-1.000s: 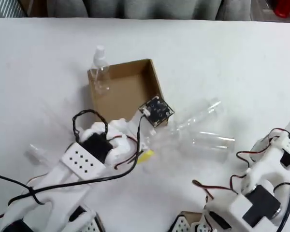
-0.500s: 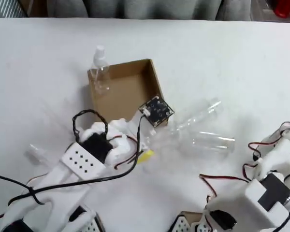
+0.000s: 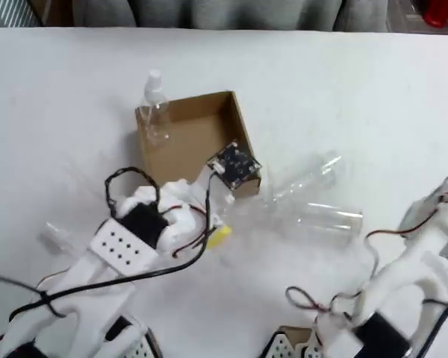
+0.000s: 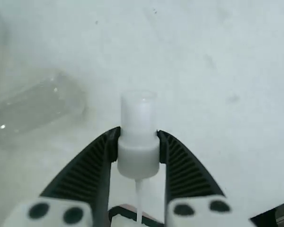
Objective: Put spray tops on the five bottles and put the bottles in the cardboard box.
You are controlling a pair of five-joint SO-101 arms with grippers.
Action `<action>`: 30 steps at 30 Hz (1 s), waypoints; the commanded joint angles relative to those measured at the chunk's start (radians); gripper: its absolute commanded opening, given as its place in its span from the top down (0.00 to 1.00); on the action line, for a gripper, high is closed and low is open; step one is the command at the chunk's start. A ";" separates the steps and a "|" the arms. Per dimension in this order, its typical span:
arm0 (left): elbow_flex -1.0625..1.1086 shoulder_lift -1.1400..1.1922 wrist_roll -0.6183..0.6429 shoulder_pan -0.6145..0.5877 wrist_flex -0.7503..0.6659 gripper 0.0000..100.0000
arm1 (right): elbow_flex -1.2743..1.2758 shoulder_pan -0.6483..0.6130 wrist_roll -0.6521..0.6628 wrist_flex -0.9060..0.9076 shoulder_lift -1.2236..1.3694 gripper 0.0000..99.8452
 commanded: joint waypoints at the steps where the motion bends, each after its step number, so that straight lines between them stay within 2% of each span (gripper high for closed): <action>1: 0.003 -0.147 -0.002 -0.038 -0.012 0.98 | 0.054 -0.111 0.009 0.035 -0.179 0.98; 6: 0.089 -0.355 0.000 -0.038 -0.009 0.98 | 0.087 -0.312 0.002 0.031 -0.380 0.98; 12: 0.152 -0.533 0.000 -0.044 -0.009 0.98 | 0.092 -0.648 0.000 -0.071 -0.555 0.98; 15: 0.176 -0.602 0.000 -0.044 -0.009 0.98 | 0.078 -0.765 0.000 -0.239 -0.631 0.98; 21: 0.219 -0.731 0.000 -0.051 -0.009 0.98 | 0.078 -0.872 0.000 -0.648 -0.756 0.98; 26: 0.235 -0.817 0.000 -0.104 -0.006 0.98 | 0.071 -0.990 0.000 -0.974 -0.769 0.98; 30: 0.235 -0.852 0.000 -0.131 0.006 0.98 | 0.069 -1.107 0.000 -1.044 -0.771 0.98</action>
